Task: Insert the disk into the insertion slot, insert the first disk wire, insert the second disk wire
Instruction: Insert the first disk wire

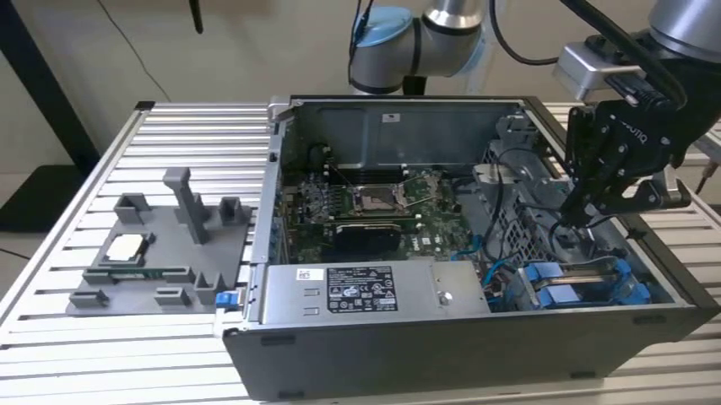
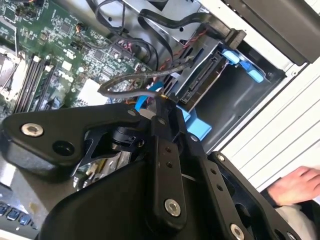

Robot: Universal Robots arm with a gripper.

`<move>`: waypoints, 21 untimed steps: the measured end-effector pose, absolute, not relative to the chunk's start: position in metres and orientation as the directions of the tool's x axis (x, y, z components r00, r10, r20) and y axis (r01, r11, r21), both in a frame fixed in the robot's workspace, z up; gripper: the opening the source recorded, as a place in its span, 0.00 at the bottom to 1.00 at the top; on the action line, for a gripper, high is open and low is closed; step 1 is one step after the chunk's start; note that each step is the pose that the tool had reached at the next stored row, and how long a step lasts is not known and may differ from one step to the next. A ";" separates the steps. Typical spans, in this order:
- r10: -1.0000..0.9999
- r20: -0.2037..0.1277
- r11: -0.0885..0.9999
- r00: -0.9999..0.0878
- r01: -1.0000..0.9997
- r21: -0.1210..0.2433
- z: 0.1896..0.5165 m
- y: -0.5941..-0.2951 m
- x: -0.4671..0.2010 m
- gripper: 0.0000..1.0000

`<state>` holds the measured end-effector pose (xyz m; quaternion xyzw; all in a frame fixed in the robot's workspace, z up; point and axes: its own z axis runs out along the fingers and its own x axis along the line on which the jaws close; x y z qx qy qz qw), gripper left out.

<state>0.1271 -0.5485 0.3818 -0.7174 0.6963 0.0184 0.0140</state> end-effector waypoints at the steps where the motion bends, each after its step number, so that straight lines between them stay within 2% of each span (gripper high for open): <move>1: -0.999 -0.046 -0.029 0.029 -1.000 0.006 0.381 -0.549 0.128 0.19; 21: -0.999 -0.043 -0.023 0.022 -1.000 0.018 0.367 -0.558 0.150 0.19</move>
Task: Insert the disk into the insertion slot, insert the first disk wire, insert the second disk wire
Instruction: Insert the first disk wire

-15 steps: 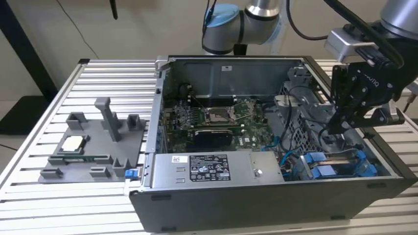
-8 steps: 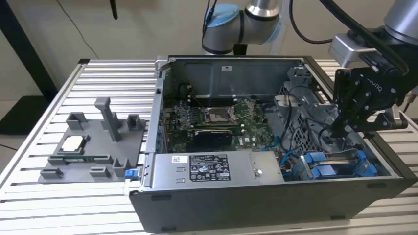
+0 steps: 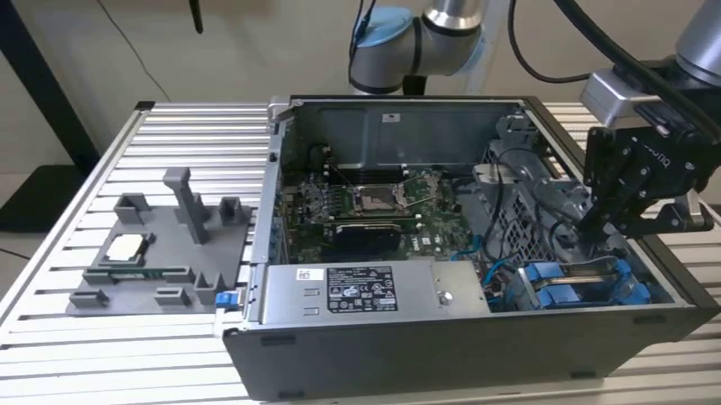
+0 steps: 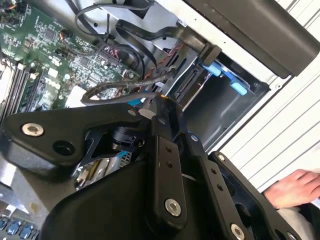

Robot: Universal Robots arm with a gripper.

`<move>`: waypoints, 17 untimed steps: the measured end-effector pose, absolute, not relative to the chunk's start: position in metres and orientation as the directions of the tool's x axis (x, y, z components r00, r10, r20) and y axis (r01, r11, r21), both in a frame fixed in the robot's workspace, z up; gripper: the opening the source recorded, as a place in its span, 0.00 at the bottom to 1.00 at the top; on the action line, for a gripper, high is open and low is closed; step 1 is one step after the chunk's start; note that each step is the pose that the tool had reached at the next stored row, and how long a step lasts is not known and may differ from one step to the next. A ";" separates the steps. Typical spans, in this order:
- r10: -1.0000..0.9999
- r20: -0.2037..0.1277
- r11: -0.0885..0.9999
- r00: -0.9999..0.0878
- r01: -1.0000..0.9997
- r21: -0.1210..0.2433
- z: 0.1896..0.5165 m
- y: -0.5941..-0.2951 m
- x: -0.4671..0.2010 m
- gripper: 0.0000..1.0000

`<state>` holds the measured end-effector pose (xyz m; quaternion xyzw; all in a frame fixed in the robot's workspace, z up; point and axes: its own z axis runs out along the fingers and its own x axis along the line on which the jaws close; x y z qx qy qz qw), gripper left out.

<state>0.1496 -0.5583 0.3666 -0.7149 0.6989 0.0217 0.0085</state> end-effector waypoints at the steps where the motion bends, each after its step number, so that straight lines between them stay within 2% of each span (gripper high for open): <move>1: -0.999 -0.043 -0.023 0.022 -1.000 0.020 0.366 -0.559 0.151 0.19; 17: -0.999 -0.043 -0.020 0.019 -0.999 0.025 0.352 -0.565 0.162 0.19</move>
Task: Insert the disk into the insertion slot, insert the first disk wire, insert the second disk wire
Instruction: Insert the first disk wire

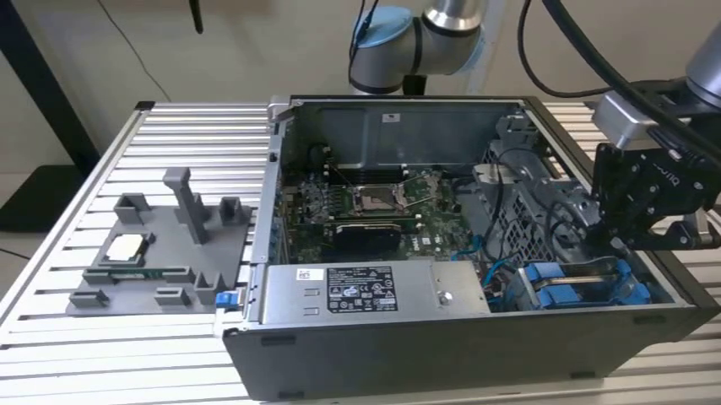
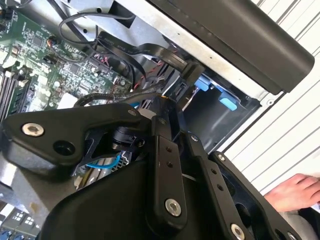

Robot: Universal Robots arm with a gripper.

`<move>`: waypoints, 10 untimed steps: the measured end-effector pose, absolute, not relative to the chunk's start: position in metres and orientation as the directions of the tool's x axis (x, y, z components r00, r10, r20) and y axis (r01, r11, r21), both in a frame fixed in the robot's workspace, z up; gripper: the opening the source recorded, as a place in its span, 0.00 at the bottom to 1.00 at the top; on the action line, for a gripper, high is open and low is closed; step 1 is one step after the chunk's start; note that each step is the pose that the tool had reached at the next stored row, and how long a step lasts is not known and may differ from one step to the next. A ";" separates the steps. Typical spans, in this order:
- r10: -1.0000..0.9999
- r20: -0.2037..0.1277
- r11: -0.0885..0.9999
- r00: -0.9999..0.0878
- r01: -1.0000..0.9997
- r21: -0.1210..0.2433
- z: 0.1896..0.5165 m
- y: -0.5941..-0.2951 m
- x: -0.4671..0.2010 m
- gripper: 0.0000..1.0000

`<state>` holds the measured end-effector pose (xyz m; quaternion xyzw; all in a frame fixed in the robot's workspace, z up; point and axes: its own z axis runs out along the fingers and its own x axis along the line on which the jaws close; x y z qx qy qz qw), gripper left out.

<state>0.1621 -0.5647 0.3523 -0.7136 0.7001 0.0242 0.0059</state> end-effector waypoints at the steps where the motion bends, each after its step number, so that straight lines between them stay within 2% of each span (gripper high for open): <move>1: -0.999 -0.043 -0.019 0.018 -0.999 0.025 0.352 -0.565 0.162 0.19; 10: -0.999 -0.043 -0.019 0.018 -0.999 0.025 0.347 -0.567 0.164 0.19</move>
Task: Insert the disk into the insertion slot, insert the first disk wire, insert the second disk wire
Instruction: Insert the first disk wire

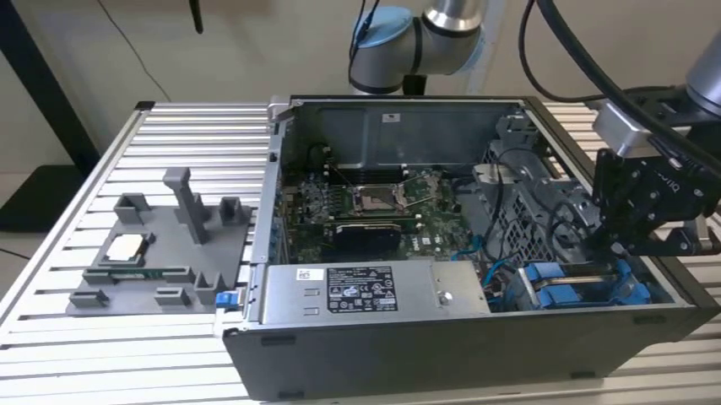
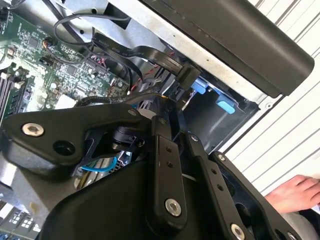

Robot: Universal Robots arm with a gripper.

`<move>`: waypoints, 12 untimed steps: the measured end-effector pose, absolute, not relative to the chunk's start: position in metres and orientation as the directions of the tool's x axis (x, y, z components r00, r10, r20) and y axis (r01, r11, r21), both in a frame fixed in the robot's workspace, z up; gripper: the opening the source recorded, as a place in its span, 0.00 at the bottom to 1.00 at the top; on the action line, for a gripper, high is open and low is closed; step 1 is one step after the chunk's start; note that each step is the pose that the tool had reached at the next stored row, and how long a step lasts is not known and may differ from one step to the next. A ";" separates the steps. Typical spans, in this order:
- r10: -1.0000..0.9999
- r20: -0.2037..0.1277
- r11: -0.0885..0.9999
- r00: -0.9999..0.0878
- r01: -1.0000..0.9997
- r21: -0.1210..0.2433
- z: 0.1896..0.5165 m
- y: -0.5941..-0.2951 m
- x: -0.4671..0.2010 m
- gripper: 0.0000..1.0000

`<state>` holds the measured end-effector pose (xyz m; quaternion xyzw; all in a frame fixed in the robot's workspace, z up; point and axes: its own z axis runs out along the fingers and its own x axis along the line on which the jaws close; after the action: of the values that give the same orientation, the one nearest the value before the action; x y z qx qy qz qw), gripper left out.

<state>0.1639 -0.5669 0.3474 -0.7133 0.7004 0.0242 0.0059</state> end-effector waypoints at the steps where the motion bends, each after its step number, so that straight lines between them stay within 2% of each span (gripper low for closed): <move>1: -0.999 -0.043 -0.019 0.017 -1.000 0.025 0.347 -0.567 0.164 0.19; 12: -0.999 -0.043 0.001 -0.002 -1.000 0.026 0.342 -0.568 0.166 0.19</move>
<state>0.1660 -0.5677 0.3415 -0.7062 0.7075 0.0241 0.0060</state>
